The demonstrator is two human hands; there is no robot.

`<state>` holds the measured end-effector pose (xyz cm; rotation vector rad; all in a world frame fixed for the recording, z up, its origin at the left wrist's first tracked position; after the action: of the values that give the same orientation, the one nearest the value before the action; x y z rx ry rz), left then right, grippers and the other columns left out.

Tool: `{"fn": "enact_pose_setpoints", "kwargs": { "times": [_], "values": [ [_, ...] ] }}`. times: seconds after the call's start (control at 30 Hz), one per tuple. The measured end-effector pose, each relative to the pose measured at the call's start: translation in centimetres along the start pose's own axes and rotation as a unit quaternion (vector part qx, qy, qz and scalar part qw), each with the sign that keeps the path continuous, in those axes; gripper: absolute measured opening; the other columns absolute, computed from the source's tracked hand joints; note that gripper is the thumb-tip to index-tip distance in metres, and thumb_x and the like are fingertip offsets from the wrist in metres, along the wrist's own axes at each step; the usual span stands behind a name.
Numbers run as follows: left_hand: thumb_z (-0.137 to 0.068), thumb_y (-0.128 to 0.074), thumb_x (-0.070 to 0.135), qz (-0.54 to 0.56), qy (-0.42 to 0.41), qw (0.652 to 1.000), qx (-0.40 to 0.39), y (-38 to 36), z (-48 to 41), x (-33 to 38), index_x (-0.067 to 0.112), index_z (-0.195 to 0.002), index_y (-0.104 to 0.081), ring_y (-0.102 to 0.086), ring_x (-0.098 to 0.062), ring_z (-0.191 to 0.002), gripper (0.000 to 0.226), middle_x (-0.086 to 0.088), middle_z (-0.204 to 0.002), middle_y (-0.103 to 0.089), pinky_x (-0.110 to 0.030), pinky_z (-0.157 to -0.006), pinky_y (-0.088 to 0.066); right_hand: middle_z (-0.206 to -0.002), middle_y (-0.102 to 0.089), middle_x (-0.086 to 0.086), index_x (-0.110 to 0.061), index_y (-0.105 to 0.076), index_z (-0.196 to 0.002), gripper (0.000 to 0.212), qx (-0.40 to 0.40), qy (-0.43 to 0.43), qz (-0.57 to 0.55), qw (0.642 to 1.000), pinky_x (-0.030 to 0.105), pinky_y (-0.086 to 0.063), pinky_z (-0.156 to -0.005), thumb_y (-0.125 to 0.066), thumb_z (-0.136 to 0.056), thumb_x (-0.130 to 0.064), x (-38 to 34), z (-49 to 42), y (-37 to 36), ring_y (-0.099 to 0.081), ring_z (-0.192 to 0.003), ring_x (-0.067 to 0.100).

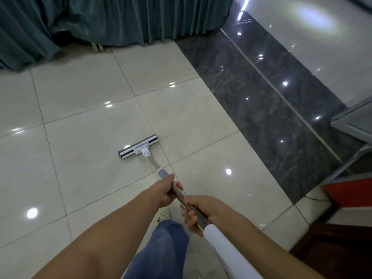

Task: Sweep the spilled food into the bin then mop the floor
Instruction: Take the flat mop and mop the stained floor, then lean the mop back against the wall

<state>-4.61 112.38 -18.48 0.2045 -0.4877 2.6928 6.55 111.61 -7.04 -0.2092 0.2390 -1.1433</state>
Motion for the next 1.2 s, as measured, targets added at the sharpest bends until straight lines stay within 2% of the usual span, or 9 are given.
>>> {"fn": "enact_pose_setpoints", "kwargs": {
  "times": [0.1,0.27,0.5,0.73,0.83,0.9,0.97,1.07,1.2],
  "values": [
    [-0.097,-0.049,0.023,0.007,0.008,1.0,-0.015,0.5,2.3,-5.6,0.005,-0.079,-0.045,-0.045,-0.015,-0.036,0.026,-0.005,-0.046,-0.045,-0.02,-0.035,-0.046,-0.05,-0.05,0.006,-0.005,-0.051,-0.079,0.023,0.006,0.003,0.002,1.0,0.016,-0.041,-0.032,-0.049,-0.097,-0.018,4.9,1.9,2.7,-0.045,-0.032,0.01],
    [-0.099,-0.045,0.021,0.012,0.024,0.999,-0.028,1.4,6.6,-15.6,0.005,-0.08,-0.041,-0.039,-0.016,-0.054,0.025,-0.007,-0.063,-0.039,-0.02,-0.033,-0.046,-0.048,-0.048,0.004,-0.007,-0.05,-0.072,0.027,0.018,0.0,0.017,1.0,0.014,-0.04,-0.034,-0.046,-0.097,-0.015,13.6,6.1,6.9,-0.044,-0.03,0.008],
    [-0.1,-0.044,0.02,0.004,0.038,0.999,-0.027,2.9,12.0,-24.0,0.004,-0.08,-0.042,-0.042,-0.016,-0.051,0.026,-0.008,-0.065,-0.041,-0.022,-0.031,-0.046,-0.056,-0.045,0.002,-0.01,-0.052,-0.074,0.024,0.013,0.022,0.014,1.0,0.012,-0.037,-0.034,-0.047,-0.097,-0.014,21.5,10.5,9.7,-0.044,-0.031,0.006],
    [-0.1,-0.043,0.019,-0.005,0.014,0.999,-0.042,3.3,14.9,-25.9,0.0,-0.088,-0.045,-0.049,-0.02,-0.064,0.022,-0.014,-0.075,-0.049,-0.032,-0.034,-0.051,-0.06,-0.054,0.005,-0.009,-0.059,-0.086,0.01,-0.029,0.082,-0.031,0.996,0.014,-0.045,-0.039,-0.052,-0.093,-0.011,23.2,14.0,9.1,-0.052,-0.038,0.01],
    [-0.1,-0.041,0.025,-0.096,0.003,0.993,-0.062,3.2,15.3,-25.5,-0.003,-0.095,-0.047,-0.059,-0.03,-0.072,0.029,-0.021,-0.086,-0.057,-0.039,-0.042,-0.054,-0.062,-0.063,0.019,0.01,-0.067,-0.08,0.032,-0.048,0.131,-0.094,0.986,0.021,-0.051,-0.041,-0.048,-0.096,-0.01,23.1,15.1,9.5,-0.058,-0.039,0.019],
    [-0.1,-0.042,0.023,-0.143,-0.012,0.988,-0.053,3.1,15.7,-25.2,-0.001,-0.085,-0.047,-0.061,-0.029,-0.058,0.029,-0.019,-0.075,-0.057,-0.035,-0.04,-0.054,-0.069,-0.066,0.025,0.018,-0.067,-0.077,0.046,-0.053,0.17,-0.107,0.978,0.024,-0.052,-0.042,-0.042,-0.099,-0.014,22.9,15.5,9.9,-0.062,-0.042,0.024],
    [-0.099,-0.044,0.02,-0.176,-0.029,0.983,-0.047,2.9,16.3,-24.9,0.001,-0.083,-0.047,-0.061,-0.026,-0.05,0.025,-0.016,-0.065,-0.057,-0.032,-0.037,-0.054,-0.075,-0.066,0.03,0.016,-0.063,-0.091,0.034,-0.03,0.233,-0.097,0.967,0.025,-0.053,-0.044,-0.043,-0.098,-0.011,22.6,15.7,10.6,-0.064,-0.048,0.029],
    [-0.099,-0.045,0.02,-0.235,-0.054,0.97,-0.044,2.7,16.3,-24.1,0.002,-0.097,-0.046,-0.058,-0.025,-0.061,0.018,-0.016,-0.069,-0.056,-0.028,-0.038,-0.053,-0.078,-0.065,0.033,0.006,-0.054,-0.11,0.019,0.029,0.323,-0.117,0.939,0.029,-0.054,-0.049,-0.046,-0.097,-0.004,22.6,16.1,11.5,-0.065,-0.054,0.032],
    [-0.1,-0.036,0.021,-0.32,-0.102,0.94,-0.057,2.4,16.0,-22.0,0.006,-0.108,-0.044,-0.048,-0.02,-0.054,0.019,-0.013,-0.068,-0.048,-0.025,-0.042,-0.052,-0.072,-0.066,0.025,-0.002,-0.057,-0.109,0.019,0.113,0.383,-0.108,0.91,0.03,-0.051,-0.052,-0.046,-0.095,0.003,22.1,16.5,10.2,-0.061,-0.055,0.027]
  ]
}}
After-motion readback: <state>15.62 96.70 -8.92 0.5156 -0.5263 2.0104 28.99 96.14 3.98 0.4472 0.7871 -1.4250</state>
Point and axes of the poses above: each hand's wrist, its own z-axis away from the middle knuckle, its own y-axis out of the back of the hand, x = y × z, the point moved 8 cm from there along -z, towards the middle knuckle
